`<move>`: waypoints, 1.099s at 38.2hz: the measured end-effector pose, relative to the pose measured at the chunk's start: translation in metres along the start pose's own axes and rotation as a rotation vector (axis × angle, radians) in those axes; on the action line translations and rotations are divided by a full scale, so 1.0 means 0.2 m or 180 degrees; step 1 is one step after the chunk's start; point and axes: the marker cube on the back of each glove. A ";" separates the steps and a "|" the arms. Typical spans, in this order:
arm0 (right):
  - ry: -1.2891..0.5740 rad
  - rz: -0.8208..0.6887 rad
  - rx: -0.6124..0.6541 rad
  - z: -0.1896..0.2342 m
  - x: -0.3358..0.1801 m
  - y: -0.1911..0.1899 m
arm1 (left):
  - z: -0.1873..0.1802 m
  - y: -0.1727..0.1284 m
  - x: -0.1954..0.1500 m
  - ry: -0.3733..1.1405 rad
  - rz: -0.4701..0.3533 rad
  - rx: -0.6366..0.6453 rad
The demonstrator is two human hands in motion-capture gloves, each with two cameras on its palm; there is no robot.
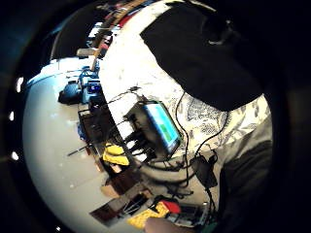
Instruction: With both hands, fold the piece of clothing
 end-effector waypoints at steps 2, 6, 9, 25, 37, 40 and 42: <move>0.0007 0.0014 -0.0027 0.04 0.01 -0.02 | 0.10 -0.02 0.04 -0.0051 0.0040 -0.0123; -0.0017 0.0007 -0.0114 0.07 0.01 0.00 | 0.25 -0.09 0.08 -0.0201 0.0010 -0.0221; -0.0018 -0.0013 -0.0191 0.08 0.01 0.03 | 0.32 -0.14 0.07 -0.0199 -0.0078 -0.0141; 0.0027 -0.0331 -0.0637 0.49 -0.09 -0.06 | 0.24 -0.36 -0.03 -0.0161 -0.0459 0.1220; 0.0361 -0.0531 -0.0113 1.20 -0.35 -0.28 | -0.03 -0.44 -0.17 -0.0027 -0.0701 0.1339; 0.0500 -0.0515 0.0295 1.22 -0.35 -0.35 | -0.03 -0.46 -0.20 0.0005 -0.0720 0.1305; 0.0535 -0.0508 0.0429 1.20 -0.33 -0.36 | -0.03 -0.42 -0.20 0.0024 -0.0724 0.1204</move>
